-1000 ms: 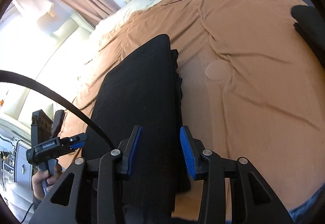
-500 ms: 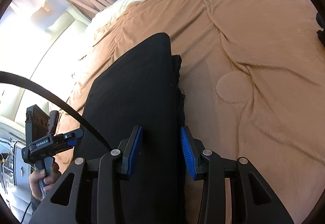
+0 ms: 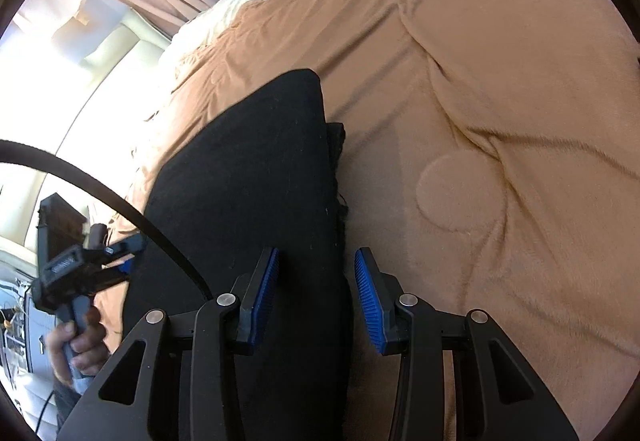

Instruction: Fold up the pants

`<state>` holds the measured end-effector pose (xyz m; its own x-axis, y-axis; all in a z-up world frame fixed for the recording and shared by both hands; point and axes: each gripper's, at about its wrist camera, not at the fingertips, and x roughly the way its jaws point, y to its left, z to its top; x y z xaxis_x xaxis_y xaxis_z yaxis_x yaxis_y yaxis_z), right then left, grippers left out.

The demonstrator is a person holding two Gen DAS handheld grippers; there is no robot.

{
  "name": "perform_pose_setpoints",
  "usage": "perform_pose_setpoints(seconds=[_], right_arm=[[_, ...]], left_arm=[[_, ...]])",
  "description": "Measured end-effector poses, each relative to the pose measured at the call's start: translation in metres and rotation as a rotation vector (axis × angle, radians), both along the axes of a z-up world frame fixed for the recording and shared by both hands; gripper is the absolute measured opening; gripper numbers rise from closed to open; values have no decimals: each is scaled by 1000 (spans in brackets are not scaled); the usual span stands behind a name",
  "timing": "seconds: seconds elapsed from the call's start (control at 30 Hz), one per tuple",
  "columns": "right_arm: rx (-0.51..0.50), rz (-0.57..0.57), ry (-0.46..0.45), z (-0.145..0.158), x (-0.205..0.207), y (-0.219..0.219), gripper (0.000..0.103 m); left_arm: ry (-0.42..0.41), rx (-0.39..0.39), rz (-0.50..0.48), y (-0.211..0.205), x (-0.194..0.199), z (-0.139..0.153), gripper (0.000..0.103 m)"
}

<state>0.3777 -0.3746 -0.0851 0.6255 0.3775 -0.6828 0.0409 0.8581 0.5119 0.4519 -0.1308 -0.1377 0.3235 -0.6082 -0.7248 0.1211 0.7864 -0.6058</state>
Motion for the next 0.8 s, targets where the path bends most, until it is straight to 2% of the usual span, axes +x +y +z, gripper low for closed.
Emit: perform_pose_setpoints(seconds=[0.07,0.17,0.27,0.3,0.33,0.37,0.5,0.57,0.8], right_arm=[[31,-10,7,-7,-5,-5,37],[135,-1,17,-14,-10,-16,37],[199,55,44,-14,-13,-22,39],[220,74,54,-15,-14,-24,41],[235,88,67,-16,-16,-26,48],[243,99,79,-18,-17,-28,53],[288,158,115,-24,-23,-36,57],[291,189,130,-26,-26,-36,63],[334,223,131,-39,-12,-41,68]], left_arm=[[-16,10,-10,-3,-3,5,66],[7,45,-10,1,-6,0,66],[38,22,-3,9,-13,-9,66],[49,10,-1,11,-17,-11,66],[62,-1,0,14,-21,-13,66],[71,-12,-1,16,-25,-15,66],[97,-38,-2,23,-44,-20,67],[109,-52,-1,26,-51,-22,68],[142,-101,15,33,-65,-35,72]])
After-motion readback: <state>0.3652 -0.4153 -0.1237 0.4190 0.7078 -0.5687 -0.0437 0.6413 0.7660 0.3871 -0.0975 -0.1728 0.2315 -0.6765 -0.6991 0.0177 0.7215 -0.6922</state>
